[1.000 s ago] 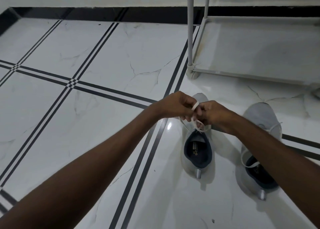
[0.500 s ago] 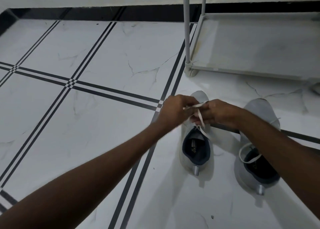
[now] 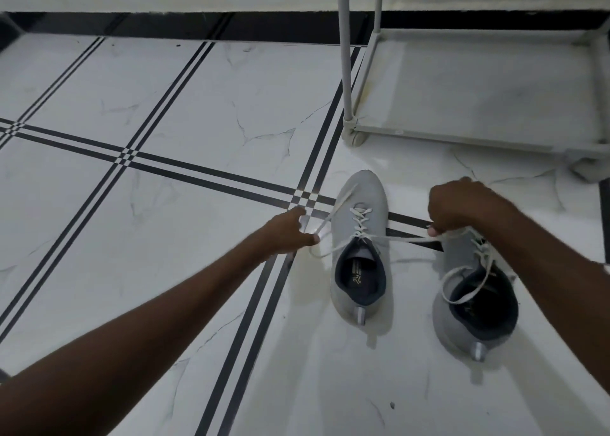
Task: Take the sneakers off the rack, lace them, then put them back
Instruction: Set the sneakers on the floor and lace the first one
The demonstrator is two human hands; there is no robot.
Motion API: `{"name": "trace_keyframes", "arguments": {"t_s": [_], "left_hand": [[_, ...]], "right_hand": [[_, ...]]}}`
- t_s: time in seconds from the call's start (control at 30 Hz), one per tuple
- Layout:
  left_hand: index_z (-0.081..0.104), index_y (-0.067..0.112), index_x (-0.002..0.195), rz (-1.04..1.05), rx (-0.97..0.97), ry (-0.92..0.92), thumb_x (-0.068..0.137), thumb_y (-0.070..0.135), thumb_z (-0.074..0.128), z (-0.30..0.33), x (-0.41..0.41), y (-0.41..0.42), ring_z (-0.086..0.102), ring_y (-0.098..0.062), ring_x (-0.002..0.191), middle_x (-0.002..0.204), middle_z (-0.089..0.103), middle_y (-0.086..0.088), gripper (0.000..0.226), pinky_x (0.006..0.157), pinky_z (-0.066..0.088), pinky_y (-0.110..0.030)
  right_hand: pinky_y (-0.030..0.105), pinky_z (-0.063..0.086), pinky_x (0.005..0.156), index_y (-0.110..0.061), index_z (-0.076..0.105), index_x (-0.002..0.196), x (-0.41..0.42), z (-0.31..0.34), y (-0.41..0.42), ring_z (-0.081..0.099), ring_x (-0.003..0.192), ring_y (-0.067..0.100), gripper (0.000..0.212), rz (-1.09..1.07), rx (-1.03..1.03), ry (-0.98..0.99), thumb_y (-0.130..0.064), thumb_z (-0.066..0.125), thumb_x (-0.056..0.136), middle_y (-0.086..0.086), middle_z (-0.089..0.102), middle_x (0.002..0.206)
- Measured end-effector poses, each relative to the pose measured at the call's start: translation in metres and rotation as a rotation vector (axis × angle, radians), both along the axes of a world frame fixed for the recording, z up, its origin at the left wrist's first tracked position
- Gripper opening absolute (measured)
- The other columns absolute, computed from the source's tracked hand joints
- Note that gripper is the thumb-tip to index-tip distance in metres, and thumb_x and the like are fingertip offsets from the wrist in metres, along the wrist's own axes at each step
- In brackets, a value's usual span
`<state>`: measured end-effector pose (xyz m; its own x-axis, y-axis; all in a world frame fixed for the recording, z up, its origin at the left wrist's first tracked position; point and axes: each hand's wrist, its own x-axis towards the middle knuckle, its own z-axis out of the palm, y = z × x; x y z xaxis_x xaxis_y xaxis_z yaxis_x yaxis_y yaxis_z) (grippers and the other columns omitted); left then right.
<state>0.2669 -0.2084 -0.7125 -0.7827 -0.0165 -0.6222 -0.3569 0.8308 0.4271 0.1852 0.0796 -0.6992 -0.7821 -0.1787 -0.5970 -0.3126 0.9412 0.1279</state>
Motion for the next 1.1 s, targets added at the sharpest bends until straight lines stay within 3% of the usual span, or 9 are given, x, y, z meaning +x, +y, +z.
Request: {"name": "trace_keyframes", "arguments": {"t_s": [0.07,0.17,0.27,0.43,0.53,0.63,0.7,0.97,1.1], "left_hand": [[0.05,0.014,0.141,-0.188,-0.01,0.181,0.086,0.037,0.073,0.005,0.001,0.018,0.051,-0.025,0.132,0.144,0.054,-0.009,0.064,0.106,0.039,-0.032],[0.073,0.014,0.111,-0.259,-0.011,0.251,0.083,0.034,0.076,0.002,0.007,0.038,0.067,-0.019,0.105,0.112,0.074,-0.005,0.035,0.091,0.048,-0.026],[0.074,0.011,0.091,-0.187,-0.021,0.321,0.081,0.028,0.078,-0.004,0.013,0.047,0.068,-0.016,0.082,0.086,0.073,-0.001,0.02,0.074,0.05,-0.025],[0.064,0.015,0.079,-0.063,0.085,0.257,0.088,0.021,0.064,-0.008,0.012,0.047,0.064,-0.008,0.065,0.072,0.07,0.004,0.01,0.054,0.041,-0.013],[0.067,0.014,0.086,-0.135,0.092,0.281,0.09,0.022,0.066,-0.006,0.009,0.046,0.058,-0.002,0.047,0.057,0.063,0.01,0.009,0.05,0.042,-0.012],[0.068,0.022,0.078,-0.338,-0.134,0.414,0.089,0.024,0.068,-0.011,0.01,0.029,0.054,-0.008,0.057,0.06,0.058,0.013,0.011,0.054,0.033,-0.022],[0.059,0.026,0.069,-0.395,-0.169,0.411,0.09,0.02,0.066,-0.023,0.02,0.018,0.057,-0.016,0.062,0.066,0.064,0.008,0.023,0.053,0.032,-0.023],[0.067,0.011,0.077,-0.3,-0.116,0.297,0.091,0.011,0.061,-0.047,0.034,0.01,0.062,-0.019,0.065,0.072,0.071,0.0,0.016,0.058,0.046,-0.028],[0.072,0.006,0.083,-0.132,0.108,0.092,0.091,0.012,0.065,-0.036,0.029,-0.006,0.056,0.001,0.047,0.063,0.069,0.005,0.012,0.052,0.045,-0.017]], "right_hand": [[0.04,0.037,0.095,-0.024,0.07,0.108,0.017,-0.001,-0.02,0.047,0.118,0.032,0.037,0.072,-0.189,0.088,-0.043,0.074,0.077,0.004,0.068,0.112],[0.037,0.042,0.094,-0.025,0.072,0.106,0.04,-0.004,-0.048,0.055,0.112,0.028,0.027,-0.002,-0.531,-0.029,-0.031,0.074,0.08,0.002,0.068,0.111],[0.033,0.05,0.078,-0.016,0.071,0.087,0.05,-0.022,-0.05,0.065,0.091,0.023,0.008,-0.119,-0.686,-0.07,-0.023,0.069,0.083,-0.004,0.068,0.085],[0.022,0.036,0.045,-0.007,0.056,0.067,0.047,-0.026,-0.043,0.044,0.044,0.021,0.023,-0.484,-0.914,-0.359,-0.009,0.049,0.089,0.009,0.05,0.055],[0.024,0.031,0.046,-0.017,0.061,0.062,0.047,-0.033,-0.041,0.038,0.041,0.015,0.035,-0.286,-0.865,-0.33,-0.026,0.052,0.095,0.0,0.048,0.051],[0.033,0.043,0.066,-0.018,0.062,0.066,0.05,-0.034,-0.034,0.055,0.065,0.018,0.035,0.146,-0.634,-0.118,-0.031,0.052,0.097,-0.002,0.061,0.066],[0.035,0.046,0.068,-0.02,0.058,0.07,0.054,-0.041,-0.023,0.056,0.07,0.02,0.032,0.242,-0.572,-0.029,-0.034,0.051,0.097,0.0,0.06,0.07],[0.033,0.044,0.066,-0.032,0.042,0.056,0.072,-0.075,-0.006,0.063,0.078,0.022,0.042,0.205,-0.633,0.023,-0.031,0.056,0.096,-0.002,0.064,0.074],[0.035,0.041,0.069,-0.024,0.044,0.059,0.064,-0.071,-0.003,0.05,0.064,0.015,0.041,0.101,-0.701,-0.074,-0.029,0.049,0.099,-0.002,0.053,0.067]]}}
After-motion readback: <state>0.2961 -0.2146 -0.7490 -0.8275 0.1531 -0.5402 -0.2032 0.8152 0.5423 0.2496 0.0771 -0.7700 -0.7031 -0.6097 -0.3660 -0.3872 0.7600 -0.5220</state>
